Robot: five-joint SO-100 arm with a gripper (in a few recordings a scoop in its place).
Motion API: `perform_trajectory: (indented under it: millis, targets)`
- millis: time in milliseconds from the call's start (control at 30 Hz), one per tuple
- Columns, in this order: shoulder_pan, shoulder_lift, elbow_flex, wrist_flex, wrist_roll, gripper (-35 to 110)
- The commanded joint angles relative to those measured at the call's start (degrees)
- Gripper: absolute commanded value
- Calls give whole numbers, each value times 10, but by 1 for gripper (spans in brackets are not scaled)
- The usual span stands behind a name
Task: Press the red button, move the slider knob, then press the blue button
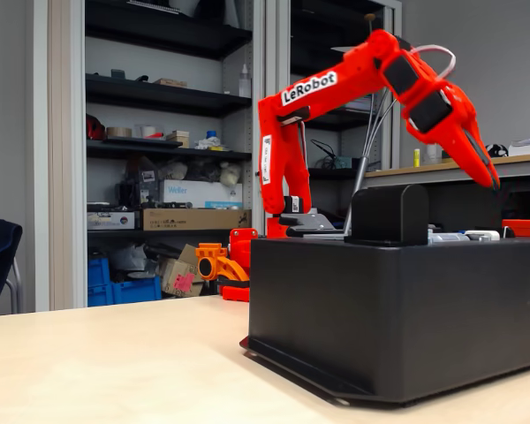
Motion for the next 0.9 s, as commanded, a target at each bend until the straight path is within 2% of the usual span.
perform_trajectory:
  millis: [0,467,867]
  targets:
    - [4,3,9,-4,29,3]
    - [17,-50,11,-50,120,0]
    - [18,-91,-18,-57,129,0]
